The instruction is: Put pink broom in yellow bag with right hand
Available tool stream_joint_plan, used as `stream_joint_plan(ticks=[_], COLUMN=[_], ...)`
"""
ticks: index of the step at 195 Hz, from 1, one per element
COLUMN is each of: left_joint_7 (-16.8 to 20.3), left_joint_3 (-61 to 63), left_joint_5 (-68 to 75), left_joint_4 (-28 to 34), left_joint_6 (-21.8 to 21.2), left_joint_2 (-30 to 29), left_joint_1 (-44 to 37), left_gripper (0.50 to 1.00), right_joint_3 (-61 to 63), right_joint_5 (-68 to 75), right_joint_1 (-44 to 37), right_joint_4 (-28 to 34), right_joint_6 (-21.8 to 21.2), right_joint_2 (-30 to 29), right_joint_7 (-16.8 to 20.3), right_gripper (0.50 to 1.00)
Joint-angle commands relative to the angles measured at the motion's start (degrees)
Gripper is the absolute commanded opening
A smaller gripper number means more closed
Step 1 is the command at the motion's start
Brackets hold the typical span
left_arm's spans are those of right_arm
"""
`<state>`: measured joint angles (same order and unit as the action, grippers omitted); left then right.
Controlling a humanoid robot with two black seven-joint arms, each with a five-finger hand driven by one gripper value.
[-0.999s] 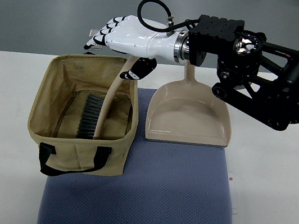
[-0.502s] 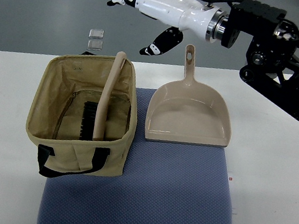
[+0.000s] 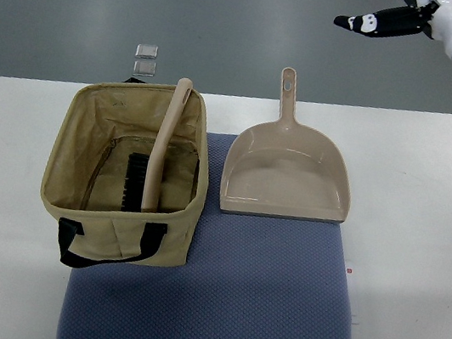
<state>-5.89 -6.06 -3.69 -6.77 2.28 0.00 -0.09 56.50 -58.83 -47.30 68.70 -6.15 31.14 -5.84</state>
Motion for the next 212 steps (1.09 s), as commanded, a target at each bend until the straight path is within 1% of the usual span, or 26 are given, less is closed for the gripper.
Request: stream_joint_plan(ticks=[1, 15, 28, 43, 64, 80, 96, 129, 133, 134, 138, 153, 212], left_joint_7=[0.0, 0.0, 0.0, 0.0, 0.0, 0.0, 0.0, 0.0, 0.0, 0.0, 0.0, 0.0, 0.0], left_joint_3=[0.0, 0.0, 0.0, 0.0, 0.0, 0.0, 0.0, 0.0, 0.0, 0.0, 0.0, 0.0, 0.0], left_joint_5=[0.0, 0.0, 0.0, 0.0, 0.0, 0.0, 0.0, 0.0, 0.0, 0.0, 0.0, 0.0, 0.0], left_joint_4=[0.0, 0.0, 0.0, 0.0, 0.0, 0.0, 0.0, 0.0, 0.0, 0.0, 0.0, 0.0, 0.0], left_joint_6=[0.0, 0.0, 0.0, 0.0, 0.0, 0.0, 0.0, 0.0, 0.0, 0.0, 0.0, 0.0, 0.0], left_joint_2=[0.0, 0.0, 0.0, 0.0, 0.0, 0.0, 0.0, 0.0, 0.0, 0.0, 0.0, 0.0, 0.0], left_joint_1=[0.0, 0.0, 0.0, 0.0, 0.0, 0.0, 0.0, 0.0, 0.0, 0.0, 0.0, 0.0, 0.0], left_gripper=[1.0, 1.0, 1.0, 1.0, 1.0, 1.0, 1.0, 1.0, 1.0, 1.0, 1.0, 1.0, 1.0], right_joint_3=[5.6, 8.4, 10.1, 12.2, 14.6, 16.1, 18.2, 20.0, 20.0, 20.0, 20.0, 20.1, 19.5], right_joint_5=[5.9, 10.7, 14.8, 19.4, 23.3, 24.3, 25.0, 25.7, 25.7, 25.7, 25.7, 25.6, 25.6], right_joint_1=[5.3, 8.4, 9.9, 11.2, 14.5, 16.4, 18.3, 21.5, 21.8, 22.0, 22.5, 24.4, 26.5], right_joint_4=[-2.3, -4.0, -5.2, -6.6, -7.2, -7.1, -7.1, -6.9, -6.9, -6.8, -6.7, -6.6, -6.7], right_joint_6=[1.8, 4.3, 5.4, 5.8, 5.7, 5.3, 5.1, 5.4, 5.4, 5.4, 5.4, 5.4, 5.2], right_joint_2=[-0.6, -1.5, -3.5, -5.6, -6.8, -8.1, -10.7, -14.0, -14.4, -14.5, -14.9, -16.3, -18.7], right_joint_7=[0.3, 0.3, 0.3, 0.4, 0.3, 0.3, 0.3, 0.2, 0.0, 0.0, -0.2, -0.3, -0.3], right_gripper=[0.893, 0.893, 0.893, 0.893, 0.893, 0.895, 0.893, 0.897, 0.903, 0.913, 0.926, 0.928, 0.928])
